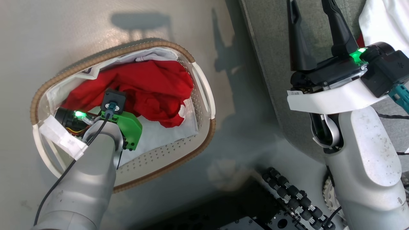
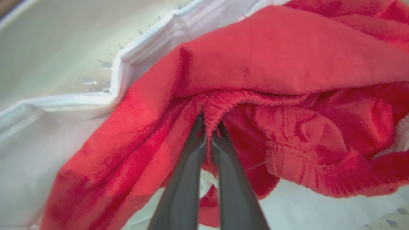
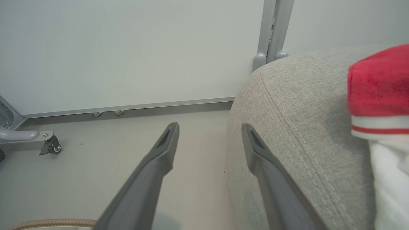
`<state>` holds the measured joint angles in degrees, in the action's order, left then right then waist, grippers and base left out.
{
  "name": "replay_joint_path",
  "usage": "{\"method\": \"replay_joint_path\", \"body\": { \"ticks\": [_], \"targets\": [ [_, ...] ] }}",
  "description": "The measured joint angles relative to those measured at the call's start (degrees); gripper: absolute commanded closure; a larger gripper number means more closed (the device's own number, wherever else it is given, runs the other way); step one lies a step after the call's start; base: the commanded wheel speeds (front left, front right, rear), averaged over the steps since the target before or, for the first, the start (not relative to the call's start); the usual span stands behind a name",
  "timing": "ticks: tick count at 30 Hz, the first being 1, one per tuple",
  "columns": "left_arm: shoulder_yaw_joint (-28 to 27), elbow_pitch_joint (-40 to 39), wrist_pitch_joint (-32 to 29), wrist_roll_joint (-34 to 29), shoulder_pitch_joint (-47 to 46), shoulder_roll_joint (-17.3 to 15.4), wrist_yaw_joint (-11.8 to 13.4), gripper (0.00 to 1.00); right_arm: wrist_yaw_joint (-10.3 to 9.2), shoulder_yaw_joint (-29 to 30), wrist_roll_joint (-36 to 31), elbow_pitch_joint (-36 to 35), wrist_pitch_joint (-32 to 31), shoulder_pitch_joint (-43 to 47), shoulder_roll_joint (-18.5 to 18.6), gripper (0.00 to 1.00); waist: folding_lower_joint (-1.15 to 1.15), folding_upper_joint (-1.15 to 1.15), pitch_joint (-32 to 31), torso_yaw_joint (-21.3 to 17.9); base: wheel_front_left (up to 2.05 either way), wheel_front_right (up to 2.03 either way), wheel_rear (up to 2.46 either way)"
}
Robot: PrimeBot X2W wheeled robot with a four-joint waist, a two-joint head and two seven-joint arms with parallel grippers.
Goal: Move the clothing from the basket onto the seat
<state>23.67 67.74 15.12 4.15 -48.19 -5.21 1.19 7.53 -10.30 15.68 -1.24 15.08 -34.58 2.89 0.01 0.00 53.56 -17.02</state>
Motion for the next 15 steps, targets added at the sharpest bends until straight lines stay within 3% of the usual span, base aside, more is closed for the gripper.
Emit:
{"method": "replay_joint_path", "body": {
  "ticks": [15],
  "targets": [
    [-2.6,-17.35,-0.01,2.98,11.51,1.23,-2.27,1.0,-0.01,-0.29,-0.87,3.45,0.0,3.14,-0.05,0.0,0.0,0.0,-9.49,2.65,0.0,0.0,0.0]
  ]
}}
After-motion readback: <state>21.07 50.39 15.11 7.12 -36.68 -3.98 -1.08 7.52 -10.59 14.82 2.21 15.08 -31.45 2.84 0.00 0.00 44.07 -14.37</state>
